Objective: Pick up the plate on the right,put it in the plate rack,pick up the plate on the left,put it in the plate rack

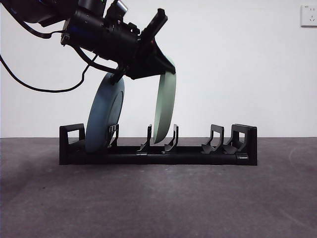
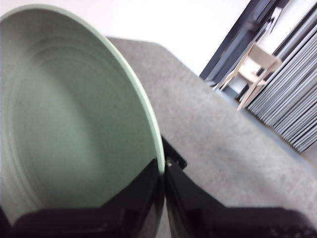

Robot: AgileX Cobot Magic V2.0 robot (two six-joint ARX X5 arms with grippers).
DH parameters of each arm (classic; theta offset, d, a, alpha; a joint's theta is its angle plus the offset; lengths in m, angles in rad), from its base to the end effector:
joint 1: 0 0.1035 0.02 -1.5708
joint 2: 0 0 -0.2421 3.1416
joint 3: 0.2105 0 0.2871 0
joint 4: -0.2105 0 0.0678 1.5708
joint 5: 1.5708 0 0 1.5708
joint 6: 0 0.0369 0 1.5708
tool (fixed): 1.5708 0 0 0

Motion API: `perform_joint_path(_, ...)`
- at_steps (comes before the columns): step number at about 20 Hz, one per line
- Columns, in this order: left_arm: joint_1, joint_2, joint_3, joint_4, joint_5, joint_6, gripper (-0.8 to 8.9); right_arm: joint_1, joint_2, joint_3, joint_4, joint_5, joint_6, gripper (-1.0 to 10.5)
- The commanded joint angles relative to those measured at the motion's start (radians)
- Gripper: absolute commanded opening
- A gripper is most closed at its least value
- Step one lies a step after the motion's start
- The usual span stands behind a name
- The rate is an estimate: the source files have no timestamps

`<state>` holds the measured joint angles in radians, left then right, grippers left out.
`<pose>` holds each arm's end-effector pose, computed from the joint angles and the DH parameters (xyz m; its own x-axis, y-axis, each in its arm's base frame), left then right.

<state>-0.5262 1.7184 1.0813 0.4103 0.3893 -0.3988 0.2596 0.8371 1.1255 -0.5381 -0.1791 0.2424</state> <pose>0.3530 -0.2212 0.2012 0.5889 -0.7810 -0.2080 0.6474 0.6099 -0.4570 0.2021 0.0605 0.3949 0.8758 0.4169 -0.2432 -0.3498 0.8954 0.2753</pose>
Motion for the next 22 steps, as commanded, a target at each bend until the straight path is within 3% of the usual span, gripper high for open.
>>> perform_joint_path(1,0.002,-0.001,0.004,-0.011,0.005,0.049,-0.09,-0.002,0.007,-0.002,0.005,0.003,-0.009,5.0)
perform_joint_path(7,-0.012,-0.001,0.004,-0.076,-0.004,0.114,-0.02,-0.001,0.021,-0.002,0.005,0.002,-0.009,5.0)
perform_joint_path(16,-0.035,-0.001,0.004,-0.091,-0.076,0.116,0.10,-0.001,0.027,-0.002,0.005,0.002,-0.009,5.0)
perform_joint_path(22,-0.035,-0.001,0.004,-0.090,-0.076,0.116,2.57,-0.001,0.027,-0.002,0.005,0.002,-0.009,5.0)
